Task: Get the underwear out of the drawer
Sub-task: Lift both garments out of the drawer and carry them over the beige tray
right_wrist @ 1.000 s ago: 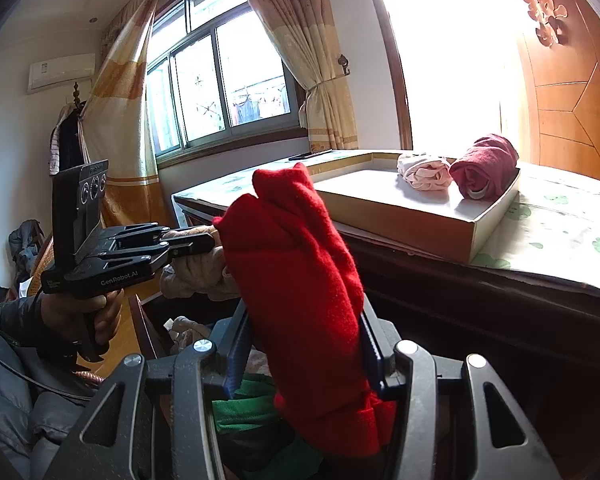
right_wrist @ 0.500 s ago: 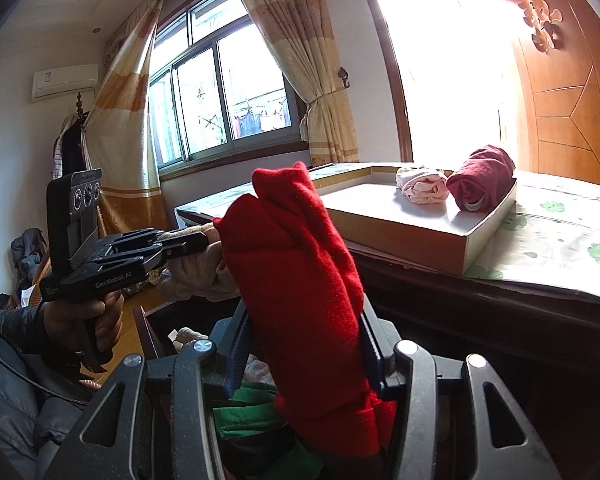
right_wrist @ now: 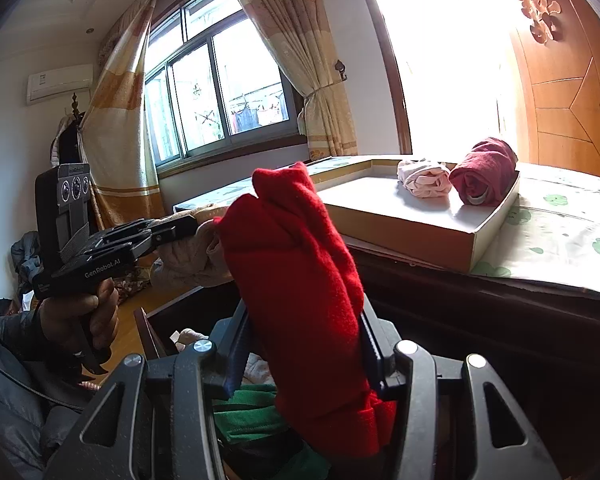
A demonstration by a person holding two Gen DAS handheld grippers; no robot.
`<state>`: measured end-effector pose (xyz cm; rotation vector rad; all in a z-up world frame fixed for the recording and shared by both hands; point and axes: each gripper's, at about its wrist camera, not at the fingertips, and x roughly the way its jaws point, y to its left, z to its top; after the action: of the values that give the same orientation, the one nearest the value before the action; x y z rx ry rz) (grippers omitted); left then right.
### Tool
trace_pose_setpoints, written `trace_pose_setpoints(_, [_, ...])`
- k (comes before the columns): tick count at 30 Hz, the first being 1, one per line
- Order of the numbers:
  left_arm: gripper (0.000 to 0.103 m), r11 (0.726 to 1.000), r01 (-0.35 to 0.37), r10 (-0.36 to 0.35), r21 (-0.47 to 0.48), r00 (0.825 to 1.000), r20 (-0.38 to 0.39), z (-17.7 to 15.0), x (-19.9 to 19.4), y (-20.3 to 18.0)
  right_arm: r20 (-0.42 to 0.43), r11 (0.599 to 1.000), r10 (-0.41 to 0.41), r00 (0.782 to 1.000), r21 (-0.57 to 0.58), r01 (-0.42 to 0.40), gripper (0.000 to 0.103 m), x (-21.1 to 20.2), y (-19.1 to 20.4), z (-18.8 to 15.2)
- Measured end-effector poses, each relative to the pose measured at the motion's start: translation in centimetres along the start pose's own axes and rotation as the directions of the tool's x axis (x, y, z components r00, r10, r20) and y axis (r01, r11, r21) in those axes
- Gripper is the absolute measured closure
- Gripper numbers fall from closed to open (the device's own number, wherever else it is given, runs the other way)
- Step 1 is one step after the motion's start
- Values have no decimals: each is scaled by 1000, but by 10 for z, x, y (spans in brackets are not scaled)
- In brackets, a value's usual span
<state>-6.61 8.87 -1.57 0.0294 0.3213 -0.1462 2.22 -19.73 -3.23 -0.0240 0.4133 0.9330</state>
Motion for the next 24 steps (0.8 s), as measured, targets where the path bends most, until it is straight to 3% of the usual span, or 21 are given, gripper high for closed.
trace_pose_setpoints(24, [91,1000,-24,24,-10,998,51,16,-8,4,2,999,34,999,-11,-34,53,5,15,18])
